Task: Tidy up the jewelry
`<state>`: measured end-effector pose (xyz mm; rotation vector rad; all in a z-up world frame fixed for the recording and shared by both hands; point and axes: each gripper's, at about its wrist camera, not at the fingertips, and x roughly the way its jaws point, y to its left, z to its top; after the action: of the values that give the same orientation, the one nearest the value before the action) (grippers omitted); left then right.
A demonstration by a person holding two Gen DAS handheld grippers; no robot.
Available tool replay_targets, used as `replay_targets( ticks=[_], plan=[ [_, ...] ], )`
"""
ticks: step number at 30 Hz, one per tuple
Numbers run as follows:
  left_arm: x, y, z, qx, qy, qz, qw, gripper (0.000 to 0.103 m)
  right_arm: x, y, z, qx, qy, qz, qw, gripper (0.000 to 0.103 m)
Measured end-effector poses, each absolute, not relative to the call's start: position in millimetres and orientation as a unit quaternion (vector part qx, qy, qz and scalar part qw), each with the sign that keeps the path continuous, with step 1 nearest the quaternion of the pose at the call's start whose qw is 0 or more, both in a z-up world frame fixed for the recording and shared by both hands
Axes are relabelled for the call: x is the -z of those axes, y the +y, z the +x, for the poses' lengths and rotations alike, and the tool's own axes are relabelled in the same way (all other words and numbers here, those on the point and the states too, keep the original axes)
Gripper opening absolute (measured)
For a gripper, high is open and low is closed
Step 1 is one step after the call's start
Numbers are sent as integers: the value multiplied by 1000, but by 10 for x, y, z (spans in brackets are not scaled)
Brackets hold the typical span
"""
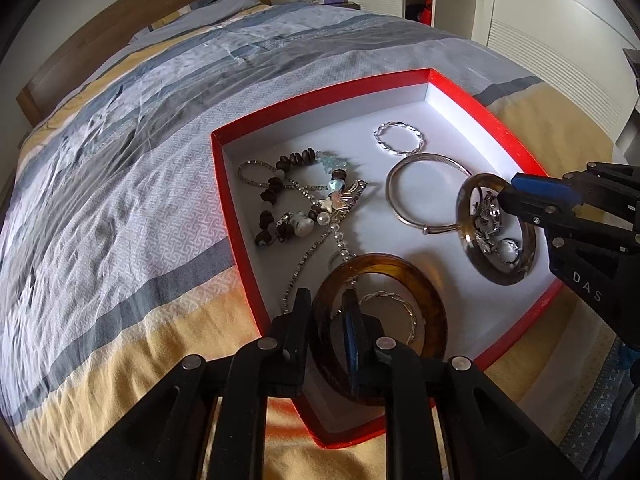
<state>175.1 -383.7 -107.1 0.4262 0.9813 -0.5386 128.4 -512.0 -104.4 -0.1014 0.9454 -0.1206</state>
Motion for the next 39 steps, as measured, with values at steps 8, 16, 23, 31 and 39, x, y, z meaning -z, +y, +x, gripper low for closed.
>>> replay_targets(
  ticks=[8,16,23,31,39],
  plan=[
    [867,-3781,1577,260,440,206,835,40,870,-5095,1138,61,443,-54,893,32],
    [470,-3479,1353,249,421,172,855,56,576,-5042,866,73,426,-55,900,33],
    [98,-3054,1009,210,397,131,884,74,295,-4842,557,74,408,-18,910,36],
    [-37,-2438,549,161,389,104,901,84,59,-4271,262,42,389,18,920,44],
    [-247,-1653,266,89,371,61,922,90,-143,-3566,53,3,371,13,929,56]
  ],
)
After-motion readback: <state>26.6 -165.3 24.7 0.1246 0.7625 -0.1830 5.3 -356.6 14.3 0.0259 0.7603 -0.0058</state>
